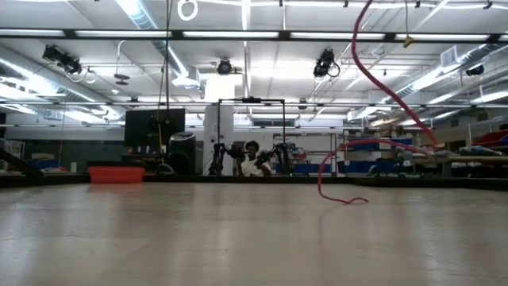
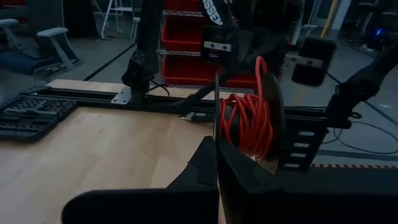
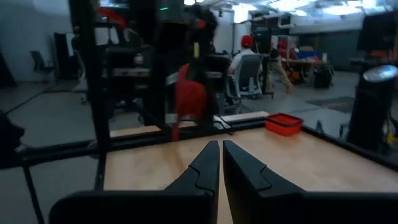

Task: Coil cords
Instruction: Coil the red wire onto the spool

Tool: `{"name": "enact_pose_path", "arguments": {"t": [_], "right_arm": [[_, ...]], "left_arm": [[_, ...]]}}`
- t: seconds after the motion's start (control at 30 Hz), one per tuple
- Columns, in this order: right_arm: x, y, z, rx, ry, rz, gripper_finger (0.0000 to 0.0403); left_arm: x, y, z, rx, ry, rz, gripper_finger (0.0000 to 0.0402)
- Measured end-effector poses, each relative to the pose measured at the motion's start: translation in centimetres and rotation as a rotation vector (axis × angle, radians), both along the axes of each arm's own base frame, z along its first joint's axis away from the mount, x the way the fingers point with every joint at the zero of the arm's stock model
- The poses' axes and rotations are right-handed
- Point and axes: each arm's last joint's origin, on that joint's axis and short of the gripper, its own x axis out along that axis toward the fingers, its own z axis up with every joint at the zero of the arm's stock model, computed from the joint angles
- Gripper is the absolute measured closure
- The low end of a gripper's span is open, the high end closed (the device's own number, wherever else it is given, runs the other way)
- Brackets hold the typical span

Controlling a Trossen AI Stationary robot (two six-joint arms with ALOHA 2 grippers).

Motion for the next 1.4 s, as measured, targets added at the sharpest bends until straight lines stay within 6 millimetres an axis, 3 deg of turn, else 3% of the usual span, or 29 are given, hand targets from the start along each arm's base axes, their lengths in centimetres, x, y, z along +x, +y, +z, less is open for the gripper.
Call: {"name": "enact_pose_path", "arguments": {"t": [0.3,0.43,0.63,0.8,1.1,1.4], "right_arm": [[2.8,4.1,0.3,-0.107,0.027,0.02,0.038],[3.3,5.0,1.1,-0.121,0.058,-0.013,0.038],[3.8,5.8,0.0,-0.097,0.033,0.076,0.038],[5.1,5.6,-1.5,-0.065,0.052,0.162,0.0381],[8.4,4.6,-3.2,0.049,0.147,0.551,0.0382],[10.7,1.9,-5.1,0.043,0.315,0.44,0.0385]], "left_arm": [[-0.9,-1.2,0.1,-0.021,-0.011,-0.013,0.0401],[-1.0,-1.3,0.1,-0.028,-0.011,0.002,0.0401],[-1.2,-1.6,0.0,-0.038,-0.01,-0.007,0.0401],[-1.4,-1.7,0.0,-0.052,-0.011,-0.008,0.0401],[-1.9,-2.4,-0.1,-0.041,-0.003,-0.031,0.0401],[-2.0,-2.5,-0.3,-0.027,0.011,-0.036,0.0401]]}}
